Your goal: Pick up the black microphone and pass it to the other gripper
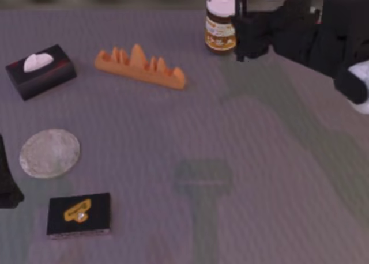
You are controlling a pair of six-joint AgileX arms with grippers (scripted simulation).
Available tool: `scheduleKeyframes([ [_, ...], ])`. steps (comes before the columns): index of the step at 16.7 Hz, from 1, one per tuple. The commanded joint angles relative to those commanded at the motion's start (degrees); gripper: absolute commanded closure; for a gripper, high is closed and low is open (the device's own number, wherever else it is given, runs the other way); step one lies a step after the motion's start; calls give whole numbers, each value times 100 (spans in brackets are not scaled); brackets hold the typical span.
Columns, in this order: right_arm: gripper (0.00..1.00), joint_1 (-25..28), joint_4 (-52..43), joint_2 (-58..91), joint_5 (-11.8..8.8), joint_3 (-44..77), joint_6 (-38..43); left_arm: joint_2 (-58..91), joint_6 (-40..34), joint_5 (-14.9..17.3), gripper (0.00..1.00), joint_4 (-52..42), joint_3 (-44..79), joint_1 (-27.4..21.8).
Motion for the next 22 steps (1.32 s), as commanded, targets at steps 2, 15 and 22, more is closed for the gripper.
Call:
scheduleKeyframes([
  [2, 100, -13, 651, -260, -229, -221, -195, 0, 0, 0, 0, 0, 0, 0],
  [15, 100, 562, 1258, -1016, 90, -761, -398, 0, 0, 0, 0, 0, 0, 0],
  [22, 100, 1599, 1293, -1868, 1075, -1397, -363, 0, 0, 0, 0, 0, 0, 0],
])
